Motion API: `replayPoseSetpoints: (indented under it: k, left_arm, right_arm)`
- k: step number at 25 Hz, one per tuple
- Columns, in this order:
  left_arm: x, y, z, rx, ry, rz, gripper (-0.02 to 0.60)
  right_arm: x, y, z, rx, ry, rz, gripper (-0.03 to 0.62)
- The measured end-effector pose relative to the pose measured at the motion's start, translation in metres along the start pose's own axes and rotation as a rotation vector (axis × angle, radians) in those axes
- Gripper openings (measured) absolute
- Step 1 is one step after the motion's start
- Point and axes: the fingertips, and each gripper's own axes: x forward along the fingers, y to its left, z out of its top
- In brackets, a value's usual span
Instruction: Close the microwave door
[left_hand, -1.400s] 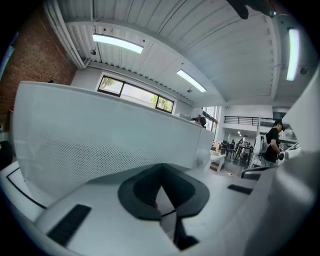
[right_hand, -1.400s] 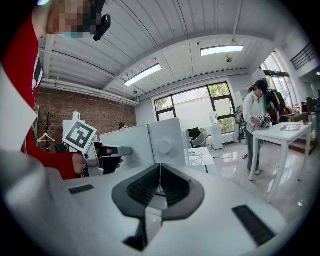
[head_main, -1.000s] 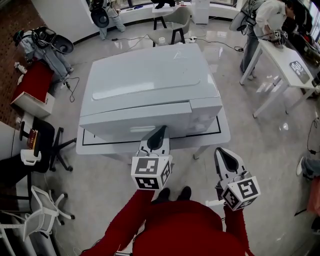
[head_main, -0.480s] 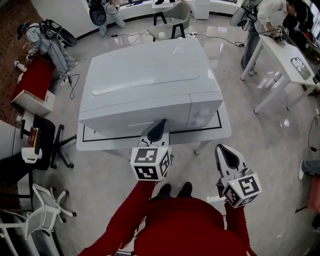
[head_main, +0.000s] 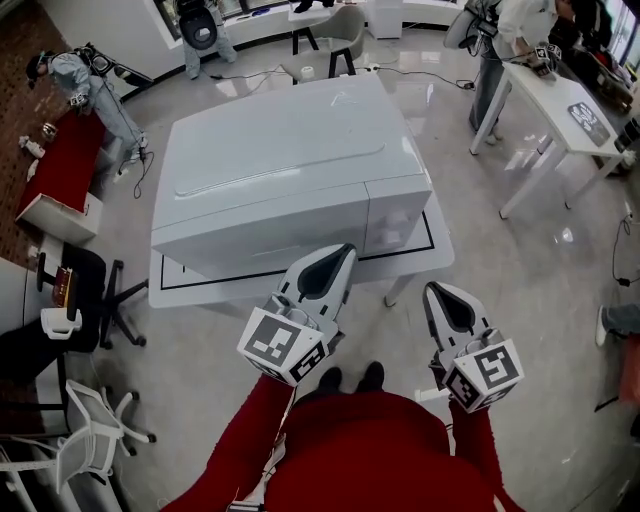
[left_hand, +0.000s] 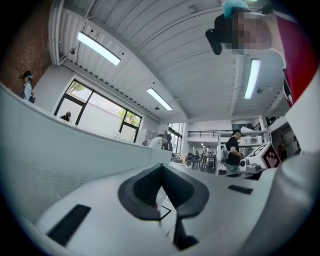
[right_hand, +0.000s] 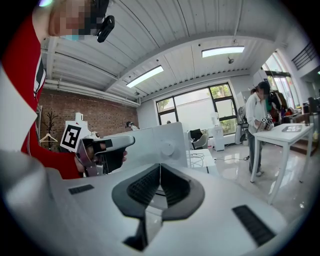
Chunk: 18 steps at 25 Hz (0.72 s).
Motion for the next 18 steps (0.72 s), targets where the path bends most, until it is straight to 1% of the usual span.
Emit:
replayPoseSetpoints:
  k: [2,5,8,13,18]
  left_arm:
    - [-0.003,-0.009,0.001,0.046,0.01,-0.022,0.009]
    - [-0.011,-0.019,-0.004,0.075,0.024,-0.047,0.009]
    - [-0.021,-0.027,-0.01,0.067,0.036,-0.06,0.009]
    - [-0.039,-0.038,-0.022,0.035,0.06,-0.056,0.009]
    - [-0.047,-0.05,-0.03,0.038,0.089,-0.065,0.009]
  right_arm:
    - [-0.003,0.0,0.002,0.002,-0.008,-0.002,0.014]
    - [-0.009,0.003,0.004,0.006,-0.022,0.001,0.014]
    - [-0.015,0.007,0.005,-0.002,-0.032,0.013,0.015]
    - [-0.025,0.015,0.006,-0.007,-0.054,0.024,0.014]
    - [-0.032,0.019,0.002,-0.002,-0.055,0.022,0.014]
